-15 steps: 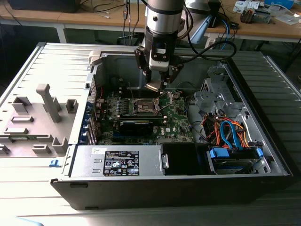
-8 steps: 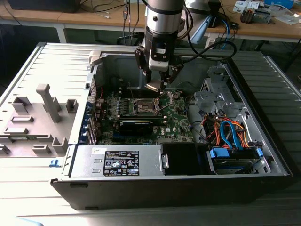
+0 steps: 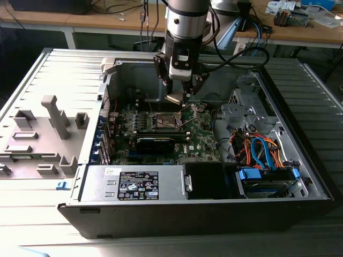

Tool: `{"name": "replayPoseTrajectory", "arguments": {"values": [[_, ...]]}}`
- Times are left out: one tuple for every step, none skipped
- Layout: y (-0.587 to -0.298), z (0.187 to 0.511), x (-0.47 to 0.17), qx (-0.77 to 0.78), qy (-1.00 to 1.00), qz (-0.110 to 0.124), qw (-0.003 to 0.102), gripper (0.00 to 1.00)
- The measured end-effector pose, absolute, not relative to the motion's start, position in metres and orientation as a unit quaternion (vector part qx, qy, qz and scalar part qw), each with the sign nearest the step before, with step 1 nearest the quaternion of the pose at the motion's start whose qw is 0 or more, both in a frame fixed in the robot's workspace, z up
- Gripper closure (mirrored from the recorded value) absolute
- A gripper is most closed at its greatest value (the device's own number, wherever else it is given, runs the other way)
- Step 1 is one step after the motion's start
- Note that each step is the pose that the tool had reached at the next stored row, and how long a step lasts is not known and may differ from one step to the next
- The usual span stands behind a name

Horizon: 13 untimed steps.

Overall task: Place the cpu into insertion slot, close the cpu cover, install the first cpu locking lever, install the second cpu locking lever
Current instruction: 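Place the cpu into insertion slot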

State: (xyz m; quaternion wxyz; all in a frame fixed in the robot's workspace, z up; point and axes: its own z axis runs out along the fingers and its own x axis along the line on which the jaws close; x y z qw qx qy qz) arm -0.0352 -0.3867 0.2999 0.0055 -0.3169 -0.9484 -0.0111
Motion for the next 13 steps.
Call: {"name": "replayPoseTrajectory", "arguments": {"values": [[-0.3867, 0.2999, -0.0352, -0.317, -0.948, -0.011, 0.006, 0.45], [-0.3867, 0.2999, -0.0352, -0.318, -0.948, -0.011, 0.006, 0.45], [-0.3867, 0.2999, -0.0352, -0.318, -0.948, -0.011, 0.006, 0.45], [-0.3867, 0.2999, -0.0352, -0.319, -0.948, -0.011, 0.006, 0.45], [-0.3867, 0.2999, -0.0352, -0.319, -0.948, -0.011, 0.006, 0.45], [-0.3867, 0.2999, -0.0352, -0.319, -0.948, -0.011, 0.006, 0.45], [-0.3867, 0.2999, -0.0352, -0.32, -0.947, -0.011, 0.005, 0.45], [-0.3867, 0.2999, -0.0352, -0.321, -0.947, -0.011, 0.006, 0.45], [-0.3867, 0.2999, -0.0352, -0.321, -0.947, -0.011, 0.005, 0.45], [-0.3867, 0.2999, -0.0352, -0.322, -0.947, -0.011, 0.005, 0.45], [-0.3867, 0.2999, -0.0352, -0.322, -0.947, -0.011, 0.005, 0.45], [-0.3867, 0.2999, -0.0352, -0.323, -0.946, -0.011, 0.005, 0.45], [-0.3867, 0.2998, -0.0352, -0.323, -0.946, -0.011, 0.005, 0.45]]}}
